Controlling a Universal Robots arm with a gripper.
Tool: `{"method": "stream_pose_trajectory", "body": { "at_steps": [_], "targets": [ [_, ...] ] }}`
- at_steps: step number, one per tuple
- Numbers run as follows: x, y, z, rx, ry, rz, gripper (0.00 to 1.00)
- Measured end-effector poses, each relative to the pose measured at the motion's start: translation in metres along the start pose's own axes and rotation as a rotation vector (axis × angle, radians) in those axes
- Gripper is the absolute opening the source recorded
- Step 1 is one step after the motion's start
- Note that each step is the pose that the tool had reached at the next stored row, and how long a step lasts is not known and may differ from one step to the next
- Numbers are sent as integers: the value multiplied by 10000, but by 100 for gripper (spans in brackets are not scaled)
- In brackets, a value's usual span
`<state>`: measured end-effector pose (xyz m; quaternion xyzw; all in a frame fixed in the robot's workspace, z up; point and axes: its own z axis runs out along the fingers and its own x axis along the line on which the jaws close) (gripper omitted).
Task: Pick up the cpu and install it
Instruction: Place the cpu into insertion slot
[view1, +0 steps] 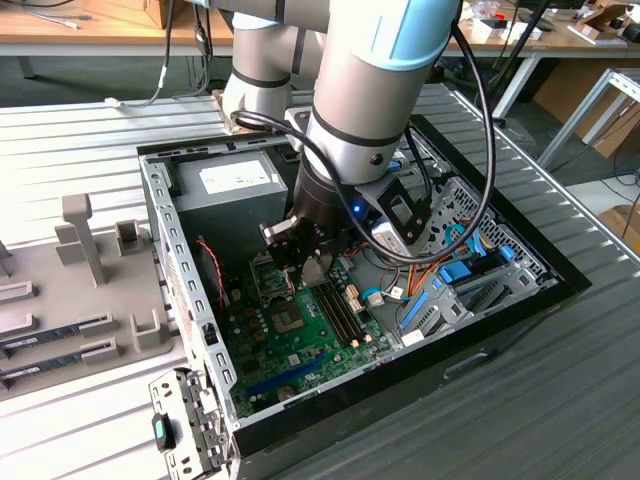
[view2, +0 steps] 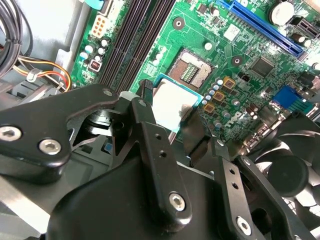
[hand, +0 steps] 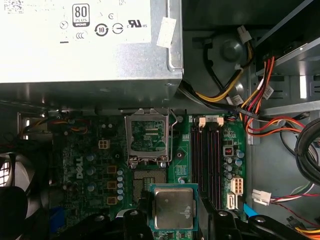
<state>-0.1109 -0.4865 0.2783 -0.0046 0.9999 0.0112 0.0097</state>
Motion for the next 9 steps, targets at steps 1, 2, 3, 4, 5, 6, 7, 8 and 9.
{"method": "stream_pose_trajectory", "body": {
  "at_steps": [1, 2, 3, 4, 5, 6, 7, 8, 9],
  "targets": [
    [0, -1, 2, 0, 0, 0, 47],
    [0, -3, 4, -1, 0, 0, 47],
    [0, -4, 7, 0, 0, 0, 47],
    [0, -5, 9, 0, 0, 0, 47],
    [0, -6, 11, 0, 0, 0, 47],
    [0, -8, 14, 0, 0, 0, 47],
    [0, -11, 18, -1, 0, 0, 47],
    [0, -12, 19, 0, 0, 0, 47],
    [0, -13, 21, 0, 0, 0, 47]
  ]
}}
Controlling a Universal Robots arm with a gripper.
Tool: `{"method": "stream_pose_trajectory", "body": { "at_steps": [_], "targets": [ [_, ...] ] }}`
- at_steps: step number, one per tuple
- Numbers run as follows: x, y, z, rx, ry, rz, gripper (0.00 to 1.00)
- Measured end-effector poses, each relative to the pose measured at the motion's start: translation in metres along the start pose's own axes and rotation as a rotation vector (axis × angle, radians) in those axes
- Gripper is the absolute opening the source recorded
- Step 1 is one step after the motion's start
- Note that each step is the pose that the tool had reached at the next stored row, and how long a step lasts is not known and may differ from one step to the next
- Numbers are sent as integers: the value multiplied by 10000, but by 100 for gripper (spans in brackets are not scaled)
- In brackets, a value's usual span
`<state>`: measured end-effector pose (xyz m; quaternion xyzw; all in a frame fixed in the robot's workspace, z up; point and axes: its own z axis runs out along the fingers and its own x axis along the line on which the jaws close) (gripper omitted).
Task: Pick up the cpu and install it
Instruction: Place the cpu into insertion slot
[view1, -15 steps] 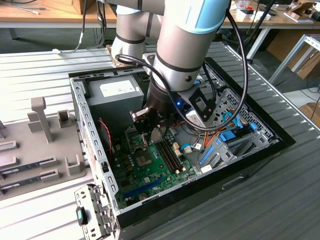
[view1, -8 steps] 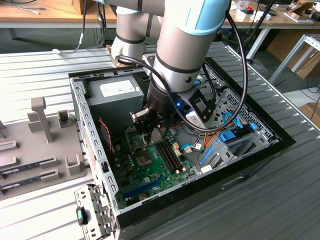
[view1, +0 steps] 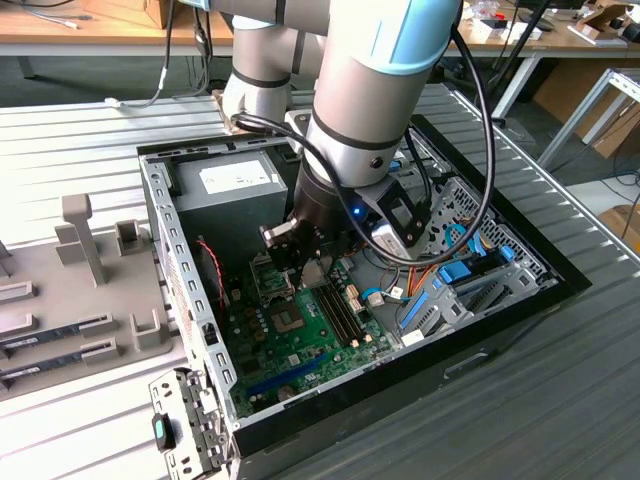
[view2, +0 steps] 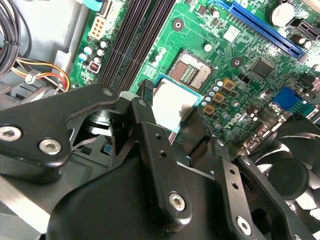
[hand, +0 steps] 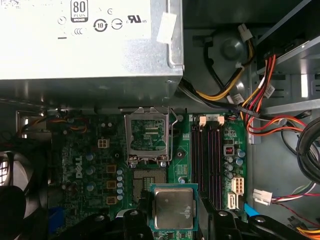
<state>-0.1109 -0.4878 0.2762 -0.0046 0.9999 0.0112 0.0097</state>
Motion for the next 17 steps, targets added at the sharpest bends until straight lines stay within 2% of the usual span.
{"method": "stream_pose_trajectory", "body": {
  "at_steps": [17],
  "targets": [
    [1, -26, 37, -1, 0, 0, 47]
  ]
}}
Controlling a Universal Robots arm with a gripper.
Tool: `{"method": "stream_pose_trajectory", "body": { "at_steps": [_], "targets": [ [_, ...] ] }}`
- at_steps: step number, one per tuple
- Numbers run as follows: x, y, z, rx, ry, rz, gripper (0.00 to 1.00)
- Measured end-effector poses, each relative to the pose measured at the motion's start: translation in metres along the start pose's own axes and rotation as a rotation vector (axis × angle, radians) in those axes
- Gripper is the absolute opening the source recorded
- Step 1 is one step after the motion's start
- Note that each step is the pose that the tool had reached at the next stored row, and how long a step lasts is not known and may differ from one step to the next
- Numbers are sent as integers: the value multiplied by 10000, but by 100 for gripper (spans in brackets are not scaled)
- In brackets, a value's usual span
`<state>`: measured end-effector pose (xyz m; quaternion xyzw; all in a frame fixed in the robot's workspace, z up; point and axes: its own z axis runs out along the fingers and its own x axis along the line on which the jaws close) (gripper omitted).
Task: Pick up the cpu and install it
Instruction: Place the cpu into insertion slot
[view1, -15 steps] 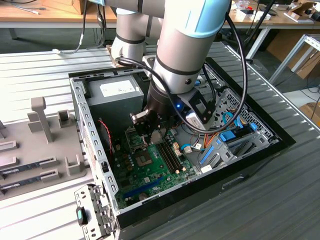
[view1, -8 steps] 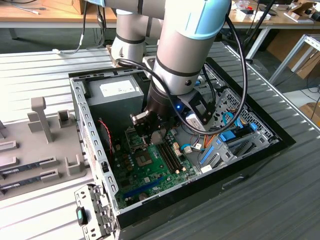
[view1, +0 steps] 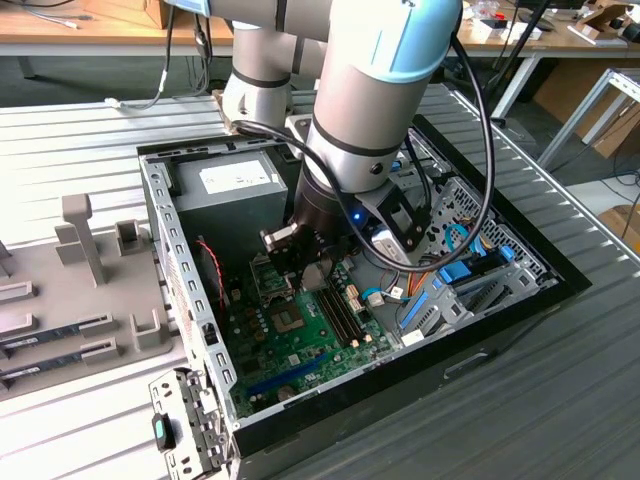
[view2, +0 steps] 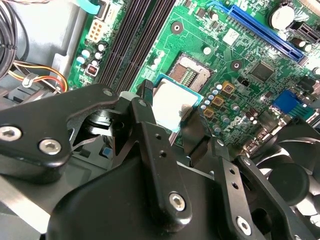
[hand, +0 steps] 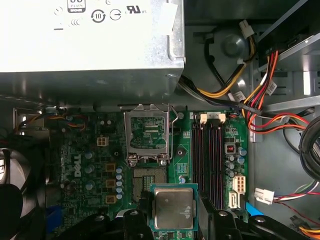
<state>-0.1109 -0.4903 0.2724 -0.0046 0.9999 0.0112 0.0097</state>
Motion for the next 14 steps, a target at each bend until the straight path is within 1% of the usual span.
{"method": "stream_pose_trajectory", "body": {
  "at_steps": [14],
  "targets": [
    [1, -20, 30, 1, 0, 0, 47]
  ]
}}
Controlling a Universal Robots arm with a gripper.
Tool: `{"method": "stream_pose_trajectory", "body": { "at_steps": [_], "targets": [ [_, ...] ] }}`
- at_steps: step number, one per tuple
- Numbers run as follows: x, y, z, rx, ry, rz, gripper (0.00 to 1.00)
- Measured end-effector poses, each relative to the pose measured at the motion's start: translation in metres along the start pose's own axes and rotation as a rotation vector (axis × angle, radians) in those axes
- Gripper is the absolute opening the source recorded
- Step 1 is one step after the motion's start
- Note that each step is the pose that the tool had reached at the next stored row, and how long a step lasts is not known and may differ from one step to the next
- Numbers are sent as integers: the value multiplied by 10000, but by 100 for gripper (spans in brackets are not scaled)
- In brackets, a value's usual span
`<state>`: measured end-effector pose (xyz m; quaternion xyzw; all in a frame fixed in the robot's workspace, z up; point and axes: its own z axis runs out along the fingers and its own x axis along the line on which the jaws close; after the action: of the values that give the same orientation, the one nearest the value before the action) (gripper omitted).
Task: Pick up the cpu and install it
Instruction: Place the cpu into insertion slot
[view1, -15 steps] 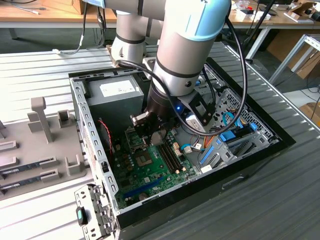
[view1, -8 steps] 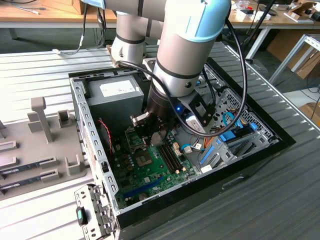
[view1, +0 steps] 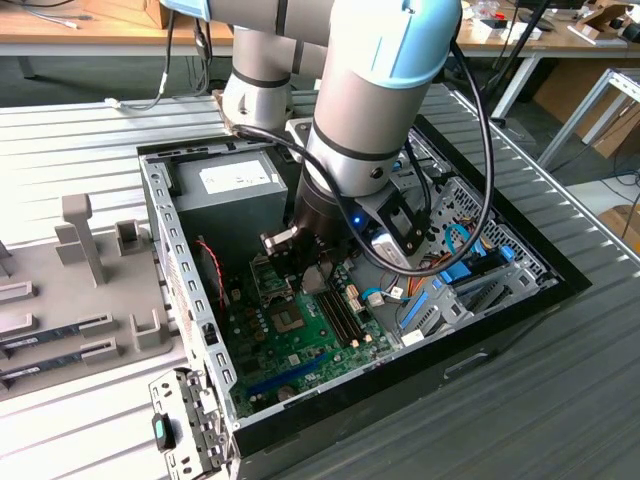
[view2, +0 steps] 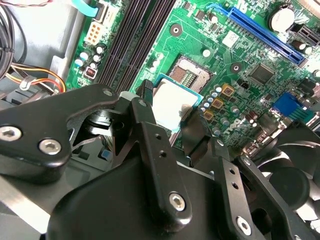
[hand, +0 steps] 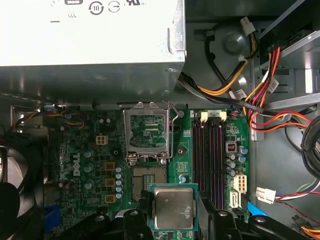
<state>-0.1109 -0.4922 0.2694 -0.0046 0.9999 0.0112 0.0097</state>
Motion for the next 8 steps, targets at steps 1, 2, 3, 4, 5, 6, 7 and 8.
{"method": "stream_pose_trajectory", "body": {
  "at_steps": [1, 2, 3, 4, 5, 6, 7, 8],
  "targets": [
    [0, -1, 2, 0, 0, 0, 47],
    [0, -3, 4, 0, 0, 0, 47],
    [0, -4, 7, 0, 0, 0, 47],
    [0, -5, 8, -1, 0, 0, 47],
    [1, -16, 23, 0, 0, 0, 47],
    [1, -21, 36, 1, 0, -1, 47],
    [1, -21, 37, 0, 0, 0, 47],
    [1, -21, 38, 1, 0, 0, 47]
  ]
}}
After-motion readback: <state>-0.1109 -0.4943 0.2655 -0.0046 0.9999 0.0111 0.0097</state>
